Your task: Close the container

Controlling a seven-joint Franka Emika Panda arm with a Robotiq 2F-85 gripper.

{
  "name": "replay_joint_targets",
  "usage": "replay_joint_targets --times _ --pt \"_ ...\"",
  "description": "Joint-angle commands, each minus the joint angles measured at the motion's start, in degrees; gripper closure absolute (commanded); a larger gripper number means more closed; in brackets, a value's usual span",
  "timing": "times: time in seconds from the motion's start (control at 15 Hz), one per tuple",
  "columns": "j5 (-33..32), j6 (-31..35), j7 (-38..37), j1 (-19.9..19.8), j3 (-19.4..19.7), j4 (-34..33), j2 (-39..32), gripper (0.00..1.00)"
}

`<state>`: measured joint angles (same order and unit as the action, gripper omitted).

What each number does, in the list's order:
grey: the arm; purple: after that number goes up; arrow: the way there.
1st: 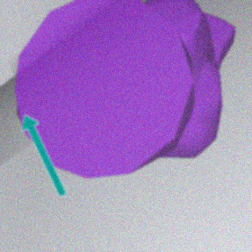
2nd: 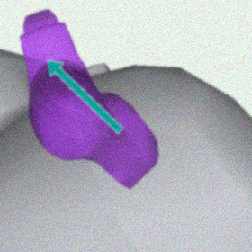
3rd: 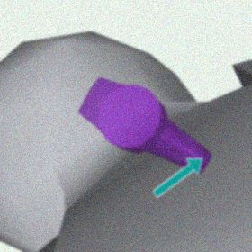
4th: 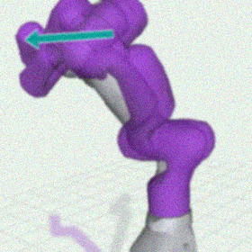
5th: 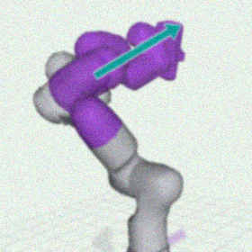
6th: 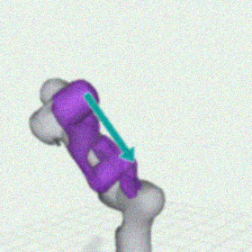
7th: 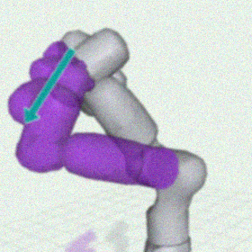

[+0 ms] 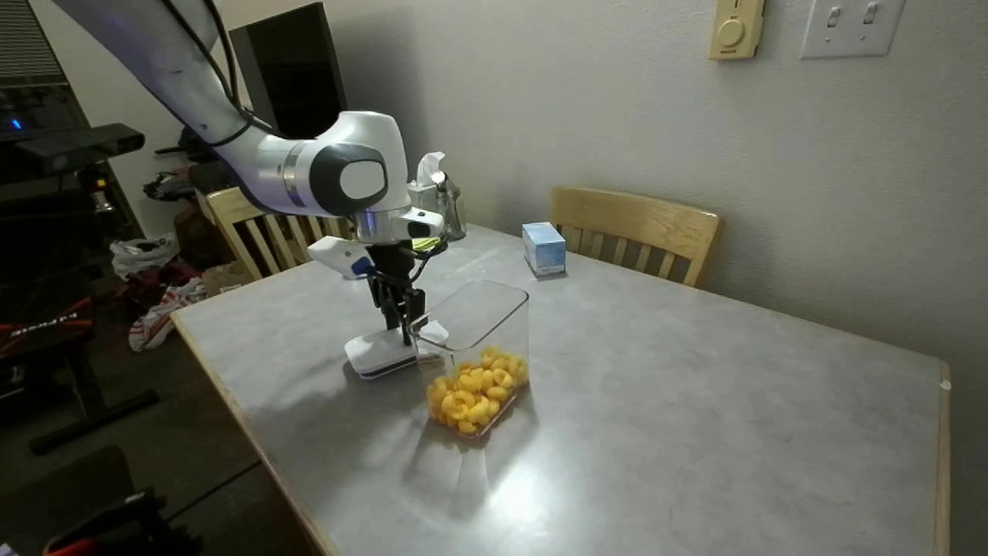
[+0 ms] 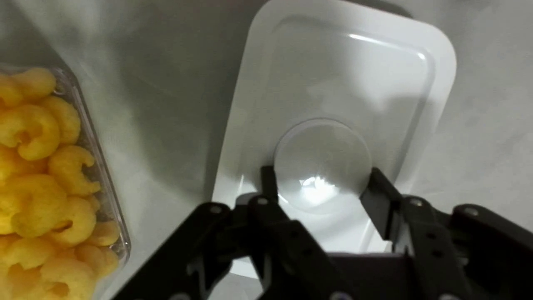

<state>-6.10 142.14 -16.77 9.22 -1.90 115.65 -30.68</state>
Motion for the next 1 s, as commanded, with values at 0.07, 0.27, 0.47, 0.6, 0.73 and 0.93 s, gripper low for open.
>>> replay_joint_targets --times 0.07,0.27,0.47,0.6,0.73,0.93 --pt "1.43 0.73 0.50 0.13 0.64 -0.29 -1.03 0.72" --pt "1.23 0.78 1.11 0.09 0.64 0.13 -0.36 0.72" --pt "-0.35 0.62 4.43 -0.02 0.33 1.40 2.18 0.72" --pt "-2.21 -0.10 7.53 0.09 0.46 2.00 3.96 0.72" --pt "-2.59 -0.69 11.38 -0.61 -0.30 2.43 5.78 0.72" --pt "-2.73 -2.50 18.95 -1.61 -1.44 3.08 9.45 0.72"
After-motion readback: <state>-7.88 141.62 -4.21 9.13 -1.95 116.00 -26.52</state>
